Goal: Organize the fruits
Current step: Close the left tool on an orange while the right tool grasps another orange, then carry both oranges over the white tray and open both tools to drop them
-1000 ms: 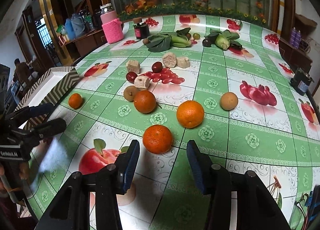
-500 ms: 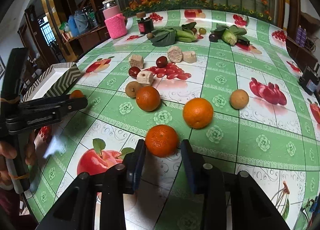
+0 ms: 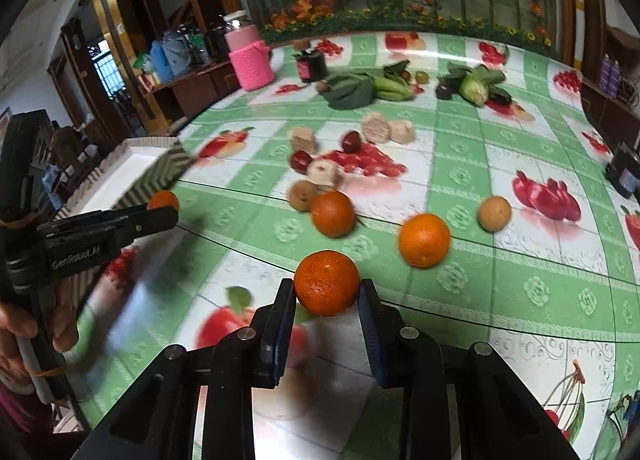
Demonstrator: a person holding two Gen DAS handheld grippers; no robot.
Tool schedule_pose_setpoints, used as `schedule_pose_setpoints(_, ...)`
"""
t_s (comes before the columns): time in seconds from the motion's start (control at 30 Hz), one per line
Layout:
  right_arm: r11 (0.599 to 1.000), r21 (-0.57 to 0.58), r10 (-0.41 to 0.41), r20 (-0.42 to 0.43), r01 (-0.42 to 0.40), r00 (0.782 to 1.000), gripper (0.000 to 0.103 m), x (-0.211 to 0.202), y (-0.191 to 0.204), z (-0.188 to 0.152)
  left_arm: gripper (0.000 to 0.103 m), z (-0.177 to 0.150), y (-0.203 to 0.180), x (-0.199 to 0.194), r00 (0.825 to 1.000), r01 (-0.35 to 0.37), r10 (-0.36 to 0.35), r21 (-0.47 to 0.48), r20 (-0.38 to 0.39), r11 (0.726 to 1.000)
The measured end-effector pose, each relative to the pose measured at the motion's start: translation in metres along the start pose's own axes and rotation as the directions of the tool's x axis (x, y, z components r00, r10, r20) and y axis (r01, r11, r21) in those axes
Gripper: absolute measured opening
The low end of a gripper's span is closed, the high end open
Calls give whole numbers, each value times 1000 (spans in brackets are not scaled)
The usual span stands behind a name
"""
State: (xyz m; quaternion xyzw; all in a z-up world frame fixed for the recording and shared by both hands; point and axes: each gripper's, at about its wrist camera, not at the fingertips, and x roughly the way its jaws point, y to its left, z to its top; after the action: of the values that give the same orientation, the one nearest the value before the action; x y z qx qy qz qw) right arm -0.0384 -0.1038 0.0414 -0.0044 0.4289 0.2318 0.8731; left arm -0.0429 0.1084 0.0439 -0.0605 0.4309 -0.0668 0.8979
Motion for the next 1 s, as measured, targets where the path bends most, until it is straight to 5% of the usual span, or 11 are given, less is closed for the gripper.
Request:
schedule_pose_setpoints(0.23, 992, -48, 117, 19, -116, 993, 31, -3, 43, 17, 29, 1, 22, -52, 999, -8, 9, -24, 35, 1000)
schedule_pose_setpoints(0.57, 948, -177, 270, 8, -265, 963, 31, 26, 135, 61, 29, -4, 106, -86, 979, -196, 201, -96, 40, 976)
schedule_pose_setpoints(0.77, 912, -237, 329, -61, -334, 942, 31, 67, 186, 92, 29, -21, 138, -78, 980, -191, 197, -200, 11, 961)
schedule_pose_setpoints(1.0, 902, -273, 293, -183, -335, 938, 31, 129, 217, 106, 29, -26, 143, -71, 986, -166, 167, -246, -17, 955)
